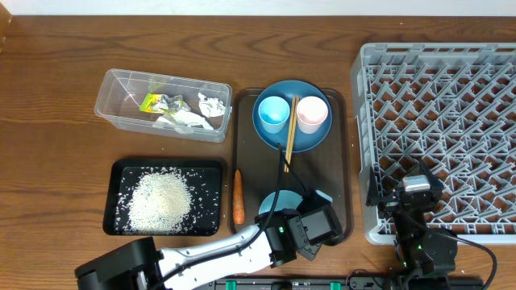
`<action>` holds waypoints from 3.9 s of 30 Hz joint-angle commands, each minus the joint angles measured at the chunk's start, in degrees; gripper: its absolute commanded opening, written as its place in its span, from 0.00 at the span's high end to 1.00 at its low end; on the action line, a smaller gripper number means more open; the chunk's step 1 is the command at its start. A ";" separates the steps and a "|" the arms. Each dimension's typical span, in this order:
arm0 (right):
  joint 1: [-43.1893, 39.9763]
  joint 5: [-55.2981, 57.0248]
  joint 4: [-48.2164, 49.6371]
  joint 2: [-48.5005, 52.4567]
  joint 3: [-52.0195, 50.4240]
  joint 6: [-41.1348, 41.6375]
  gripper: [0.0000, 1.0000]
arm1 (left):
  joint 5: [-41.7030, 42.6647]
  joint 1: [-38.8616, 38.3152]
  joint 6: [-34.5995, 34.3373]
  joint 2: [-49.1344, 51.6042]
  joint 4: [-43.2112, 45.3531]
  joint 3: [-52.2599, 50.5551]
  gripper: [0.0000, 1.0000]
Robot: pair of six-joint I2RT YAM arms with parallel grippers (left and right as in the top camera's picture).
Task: Sort waste into correct bins and load items into the dishwasher rack
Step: 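Carry the empty bowl back and set it on the brown tray, then grasp the orange carrot beside the brown tray with the left gripper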
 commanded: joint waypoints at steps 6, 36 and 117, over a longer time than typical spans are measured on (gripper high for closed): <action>-0.81 -0.02 -0.15 -0.11 -0.09 -0.42 0.01 | -4.26 -0.28 1.05 1.75 1.57 1.09 0.85; -0.81 -0.04 -0.15 -0.11 -0.09 -0.42 0.01 | -12.15 20.55 -0.31 -22.05 -30.08 7.56 0.73; -0.81 -0.04 -0.15 -0.11 -0.09 -0.39 0.01 | -5.51 22.01 -13.97 2.60 -14.75 -1.75 0.65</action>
